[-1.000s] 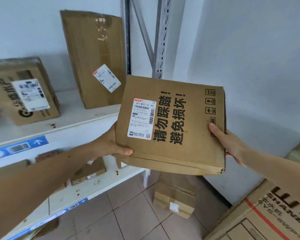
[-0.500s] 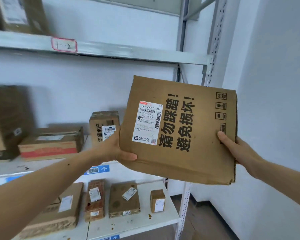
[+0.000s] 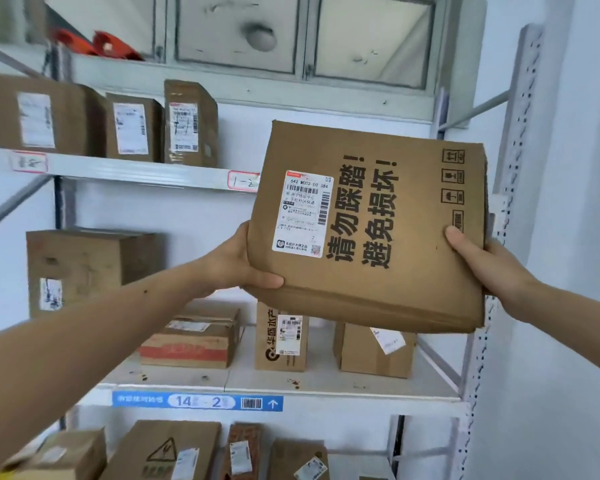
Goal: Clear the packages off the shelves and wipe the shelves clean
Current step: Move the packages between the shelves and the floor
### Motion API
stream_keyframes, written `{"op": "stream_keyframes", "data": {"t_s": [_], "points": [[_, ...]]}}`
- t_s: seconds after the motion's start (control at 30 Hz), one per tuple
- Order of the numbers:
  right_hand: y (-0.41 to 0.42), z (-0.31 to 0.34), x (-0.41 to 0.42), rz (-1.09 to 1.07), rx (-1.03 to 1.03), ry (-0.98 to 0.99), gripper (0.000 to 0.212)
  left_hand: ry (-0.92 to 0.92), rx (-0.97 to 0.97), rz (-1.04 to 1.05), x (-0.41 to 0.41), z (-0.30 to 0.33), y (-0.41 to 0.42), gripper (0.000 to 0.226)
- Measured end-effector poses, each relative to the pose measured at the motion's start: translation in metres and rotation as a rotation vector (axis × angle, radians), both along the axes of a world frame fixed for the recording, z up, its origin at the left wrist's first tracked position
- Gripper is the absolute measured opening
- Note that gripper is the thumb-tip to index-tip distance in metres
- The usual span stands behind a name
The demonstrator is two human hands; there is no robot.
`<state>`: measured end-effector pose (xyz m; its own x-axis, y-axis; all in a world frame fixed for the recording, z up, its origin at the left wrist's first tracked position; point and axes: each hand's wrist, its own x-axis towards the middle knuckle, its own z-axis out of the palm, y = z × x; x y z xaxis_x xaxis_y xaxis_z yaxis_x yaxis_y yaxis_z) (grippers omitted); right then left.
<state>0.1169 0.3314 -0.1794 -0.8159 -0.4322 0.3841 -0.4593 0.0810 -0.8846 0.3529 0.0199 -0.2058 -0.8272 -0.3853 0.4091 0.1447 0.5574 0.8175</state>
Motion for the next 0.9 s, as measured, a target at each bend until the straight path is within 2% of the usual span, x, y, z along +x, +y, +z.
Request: {"op": "stream_keyframes", "data": {"t_s": [0.1, 0.2, 0.57, 0.77, 0.9], "points": [[-0.036, 0.039, 0.008, -0.006, -0.053, 0.068, 0.065, 0.032, -0.083, 0.012, 0.011, 0.041, -0.027, 0.098], [-0.071, 0.074, 0.016, 0.016, -0.094, 0.114, 0.073, 0.066, -0.121, 0.029, 0.021, 0.075, -0.057, 0.094], [-0.188, 0.158, 0.014, 0.0, -0.289, 0.154, 0.067, 0.145, -0.225, 0.109, 0.022, 0.178, -0.155, 0.088], [-0.243, 0.194, -0.021, 0.002, -0.374, 0.172, 0.078, 0.184, -0.317, 0.254, -0.01, 0.221, -0.204, 0.116], [-0.28, 0.216, -0.055, 0.03, -0.414, 0.23, 0.075, 0.215, -0.317, 0.309, -0.042, 0.233, -0.233, 0.108]]}}
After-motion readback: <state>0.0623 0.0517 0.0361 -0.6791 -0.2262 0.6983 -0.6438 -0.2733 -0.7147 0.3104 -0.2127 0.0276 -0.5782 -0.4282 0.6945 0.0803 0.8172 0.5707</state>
